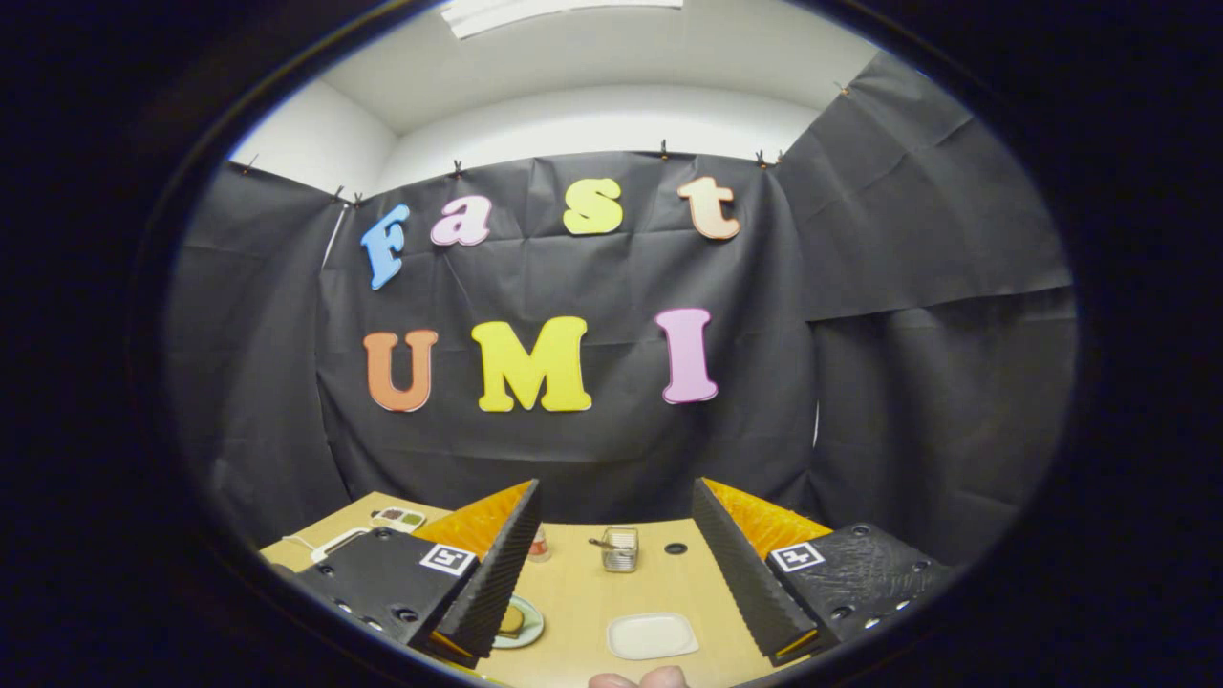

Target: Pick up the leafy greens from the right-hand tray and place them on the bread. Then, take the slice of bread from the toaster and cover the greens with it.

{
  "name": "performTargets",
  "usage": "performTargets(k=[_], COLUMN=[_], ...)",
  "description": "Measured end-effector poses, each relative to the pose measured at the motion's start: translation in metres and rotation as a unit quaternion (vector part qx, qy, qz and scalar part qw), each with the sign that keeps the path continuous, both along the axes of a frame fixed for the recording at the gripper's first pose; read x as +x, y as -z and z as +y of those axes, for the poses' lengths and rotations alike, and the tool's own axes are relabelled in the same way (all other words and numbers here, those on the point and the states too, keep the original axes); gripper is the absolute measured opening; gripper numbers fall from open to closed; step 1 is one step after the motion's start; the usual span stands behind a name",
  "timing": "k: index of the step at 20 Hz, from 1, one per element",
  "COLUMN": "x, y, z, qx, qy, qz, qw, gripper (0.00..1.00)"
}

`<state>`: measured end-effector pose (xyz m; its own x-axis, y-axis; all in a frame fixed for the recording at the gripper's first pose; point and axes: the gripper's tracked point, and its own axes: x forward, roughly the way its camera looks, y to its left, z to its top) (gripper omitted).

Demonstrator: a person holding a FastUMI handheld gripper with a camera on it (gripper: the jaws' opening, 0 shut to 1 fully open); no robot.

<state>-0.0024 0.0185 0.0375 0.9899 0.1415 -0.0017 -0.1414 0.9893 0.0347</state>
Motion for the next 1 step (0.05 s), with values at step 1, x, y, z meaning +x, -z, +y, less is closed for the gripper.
performTargets(k=[1], x=[0.0001], y=[-0.0009], z=[0.0040], qx=[-0.002], qy=[-0.001], qz=[-0.001], qw=[1.000], gripper=[0.96])
